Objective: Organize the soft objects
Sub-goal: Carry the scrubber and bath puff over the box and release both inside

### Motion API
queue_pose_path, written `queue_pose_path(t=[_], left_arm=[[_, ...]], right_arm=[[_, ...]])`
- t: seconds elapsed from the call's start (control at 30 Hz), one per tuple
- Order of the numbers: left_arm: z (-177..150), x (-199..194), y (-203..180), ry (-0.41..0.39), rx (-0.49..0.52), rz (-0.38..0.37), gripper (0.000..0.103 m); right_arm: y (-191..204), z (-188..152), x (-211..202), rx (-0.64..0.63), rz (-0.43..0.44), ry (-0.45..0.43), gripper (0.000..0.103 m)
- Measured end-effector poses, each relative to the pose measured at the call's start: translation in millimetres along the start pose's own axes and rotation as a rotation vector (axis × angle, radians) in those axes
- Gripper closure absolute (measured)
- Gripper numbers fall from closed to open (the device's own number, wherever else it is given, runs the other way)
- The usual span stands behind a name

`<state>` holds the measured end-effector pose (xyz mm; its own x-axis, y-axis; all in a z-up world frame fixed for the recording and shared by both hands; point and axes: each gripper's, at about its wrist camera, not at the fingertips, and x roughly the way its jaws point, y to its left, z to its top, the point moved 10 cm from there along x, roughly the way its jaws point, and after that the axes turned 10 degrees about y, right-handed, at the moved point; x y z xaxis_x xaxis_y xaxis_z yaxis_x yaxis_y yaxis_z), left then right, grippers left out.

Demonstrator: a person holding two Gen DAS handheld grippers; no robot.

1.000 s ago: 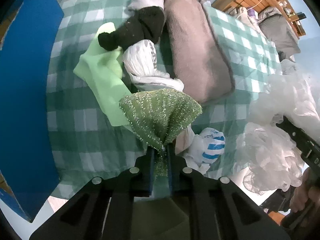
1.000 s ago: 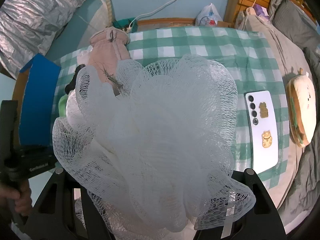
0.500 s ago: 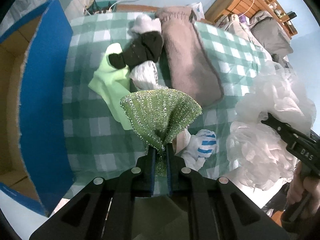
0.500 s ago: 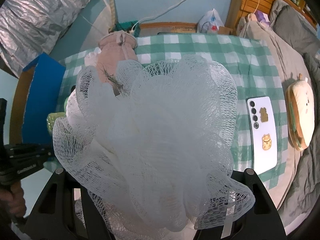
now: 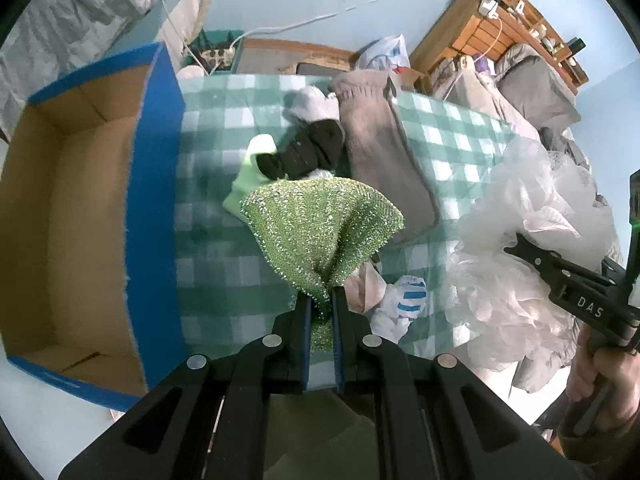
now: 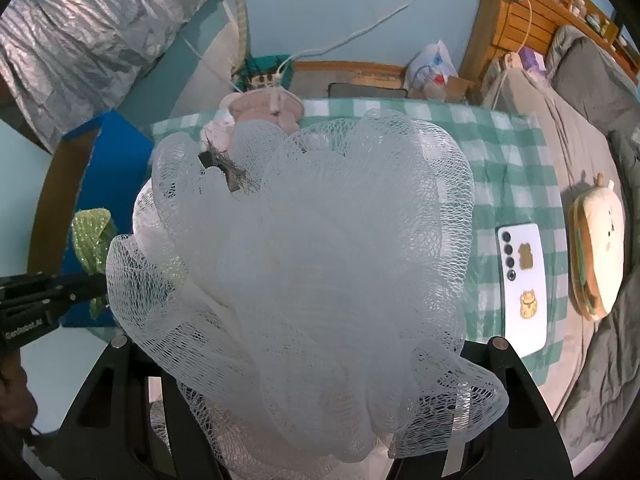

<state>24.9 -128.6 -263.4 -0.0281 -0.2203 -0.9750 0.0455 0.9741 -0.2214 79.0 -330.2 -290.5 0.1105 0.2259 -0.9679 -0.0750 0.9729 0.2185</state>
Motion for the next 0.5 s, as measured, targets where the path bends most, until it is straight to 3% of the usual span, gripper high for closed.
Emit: queue_pose_path(t=[0.5], left_arm=[[3, -40, 34, -0.075, -0.035, 0.017, 0.094]], right_arm=[[52, 29, -21, -0.081, 0.022, -0.044, 0.040]])
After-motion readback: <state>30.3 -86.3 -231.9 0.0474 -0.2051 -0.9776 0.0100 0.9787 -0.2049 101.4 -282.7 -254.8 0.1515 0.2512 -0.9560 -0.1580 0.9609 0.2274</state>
